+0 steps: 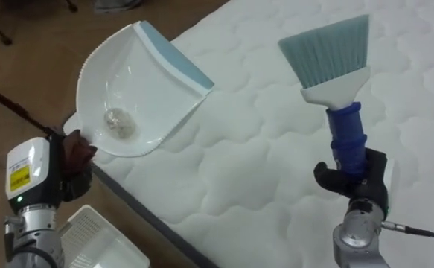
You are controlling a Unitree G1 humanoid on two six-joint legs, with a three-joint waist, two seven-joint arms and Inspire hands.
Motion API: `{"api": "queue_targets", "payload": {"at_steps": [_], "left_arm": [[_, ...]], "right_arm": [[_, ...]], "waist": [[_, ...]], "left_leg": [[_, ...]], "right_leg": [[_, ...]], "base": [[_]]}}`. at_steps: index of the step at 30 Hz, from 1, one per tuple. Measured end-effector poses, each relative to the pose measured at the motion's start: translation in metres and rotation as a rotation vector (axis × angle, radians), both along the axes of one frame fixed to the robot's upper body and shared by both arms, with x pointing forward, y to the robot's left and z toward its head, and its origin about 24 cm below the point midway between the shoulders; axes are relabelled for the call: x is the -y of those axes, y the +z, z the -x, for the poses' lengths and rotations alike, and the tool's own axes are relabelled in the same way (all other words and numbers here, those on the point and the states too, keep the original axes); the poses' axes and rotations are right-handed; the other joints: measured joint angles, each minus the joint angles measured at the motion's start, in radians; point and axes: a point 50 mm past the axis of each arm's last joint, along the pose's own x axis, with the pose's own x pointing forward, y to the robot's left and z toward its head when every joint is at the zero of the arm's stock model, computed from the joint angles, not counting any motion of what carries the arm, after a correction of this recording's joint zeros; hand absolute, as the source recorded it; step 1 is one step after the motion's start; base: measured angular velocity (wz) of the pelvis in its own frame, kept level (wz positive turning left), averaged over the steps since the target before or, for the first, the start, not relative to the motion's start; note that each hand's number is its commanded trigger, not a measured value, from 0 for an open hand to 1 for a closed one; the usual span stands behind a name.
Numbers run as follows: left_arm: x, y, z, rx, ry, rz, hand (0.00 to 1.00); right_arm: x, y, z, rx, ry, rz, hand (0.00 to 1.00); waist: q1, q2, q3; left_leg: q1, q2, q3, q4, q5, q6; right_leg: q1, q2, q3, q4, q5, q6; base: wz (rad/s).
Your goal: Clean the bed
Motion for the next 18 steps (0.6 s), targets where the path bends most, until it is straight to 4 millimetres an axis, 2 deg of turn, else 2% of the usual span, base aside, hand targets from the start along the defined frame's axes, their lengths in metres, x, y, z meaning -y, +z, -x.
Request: {"api": "queue_targets", "payload": {"at_steps": [2,4,5,6,7,8,9,10,11,12,13,14,16,18], "left_arm": [[0.000,0.000,-0.001,-0.003,-0.005,0.001,1.00],[0.002,0.001,-0.002,-0.006,-0.019,0.005,1.00],[0.001,0.001,-0.002,-0.006,-0.019,0.004,1.00],[0.002,0.001,-0.003,-0.006,-0.020,0.002,1.00],[0.002,0.001,-0.002,-0.009,-0.021,-0.005,1.00],[0.002,0.001,-0.002,-0.010,-0.022,-0.010,1.00],[0.001,0.001,-0.002,-0.011,-0.022,-0.017,1.00],[0.000,0.001,-0.002,-0.012,-0.024,-0.022,1.00],[0.001,0.001,-0.002,-0.012,-0.026,-0.022,1.00],[0.001,0.002,-0.003,-0.007,-0.030,-0.026,1.00],[0.001,0.003,-0.003,-0.004,-0.030,-0.025,1.00],[0.001,0.002,-0.003,-0.005,-0.030,-0.025,1.00],[-0.001,0.003,-0.003,-0.006,-0.027,-0.029,1.00],[-0.001,0.003,-0.002,-0.007,-0.025,-0.031,1.00]], "right_arm": [[-0.001,-0.001,0.001,-0.006,0.004,-0.001,0.00],[0.000,-0.005,0.007,-0.022,-0.006,0.002,0.00],[0.000,-0.007,0.010,-0.030,-0.008,0.004,0.00],[0.001,-0.009,0.015,-0.046,-0.009,0.013,0.00],[0.003,-0.010,0.017,-0.051,-0.013,0.023,0.00],[0.004,-0.008,0.016,-0.045,-0.017,0.028,0.00],[0.006,-0.003,0.012,-0.021,-0.027,0.041,0.00],[0.007,0.000,0.010,-0.001,-0.039,0.051,0.00],[0.008,0.001,0.010,0.001,-0.045,0.057,0.00],[0.009,0.002,0.010,0.005,-0.056,0.059,0.00],[0.009,0.002,0.010,0.007,-0.062,0.056,0.00],[0.009,0.002,0.010,0.007,-0.063,0.056,0.00],[0.009,0.002,0.010,0.007,-0.062,0.056,0.00],[0.009,0.002,0.010,0.010,-0.062,0.056,0.00]], "waist": [[0.001,-0.002,-0.0001],[-0.012,-0.006,-0.0037],[-0.016,-0.010,-0.0065],[-0.023,-0.012,-0.0068],[-0.025,-0.014,-0.0064],[-0.022,-0.014,-0.0061],[-0.018,-0.016,-0.0043],[-0.026,-0.020,-0.0005],[-0.032,-0.016,-0.0019],[-0.030,-0.014,0.0000],[-0.019,-0.016,0.0015],[-0.009,-0.017,0.0029],[0.013,-0.026,0.0078],[0.015,-0.028,0.0091]], "left_leg": [[0.002,-0.008,-0.044,0.001,0.001,0.006],[0.003,-0.024,-0.132,0.014,0.005,0.012],[0.003,-0.029,-0.167,0.017,0.008,0.011],[0.004,-0.031,-0.208,0.013,0.017,0.009],[0.004,-0.037,-0.237,0.014,0.024,0.010],[0.002,-0.043,-0.248,0.016,0.026,0.010],[-0.006,-0.061,-0.265,0.019,0.030,0.011],[-0.012,-0.086,-0.290,0.024,0.034,0.012],[-0.019,-0.089,-0.293,0.023,0.035,0.012],[-0.025,-0.083,-0.268,0.022,0.035,0.012],[-0.029,-0.079,-0.247,0.022,0.033,0.010],[-0.029,-0.079,-0.246,0.022,0.030,0.008],[-0.031,-0.093,-0.273,0.028,0.030,0.008],[-0.039,-0.106,-0.301,0.040,0.030,0.010]], "right_leg": [[-0.012,-0.004,0.003,0.046,-0.001,0.001],[-0.059,-0.009,0.034,0.143,-0.015,0.005],[-0.074,0.003,0.070,0.147,-0.030,0.001],[-0.107,0.027,0.132,0.133,-0.049,-0.009],[-0.135,0.044,0.185,0.089,-0.047,-0.009],[-0.147,0.051,0.214,0.052,-0.041,-0.013],[-0.158,0.060,0.265,-0.013,-0.009,-0.019],[-0.157,0.059,0.280,-0.027,0.070,-0.036],[-0.150,0.054,0.266,-0.029,0.074,-0.034],[-0.142,0.048,0.238,-0.031,0.071,-0.033],[-0.140,0.045,0.231,-0.030,0.065,-0.029],[-0.141,0.044,0.231,-0.028,0.061,-0.027],[-0.142,0.047,0.227,-0.027,0.057,-0.021],[-0.141,0.048,0.228,-0.026,0.058,-0.020]], "base": [[0.49],[0.91],[1.12],[1.12],[1.01],[0.76],[0.69],[0.77],[0.83],[0.66],[0.45],[0.24],[0.22],[0.40]]}}
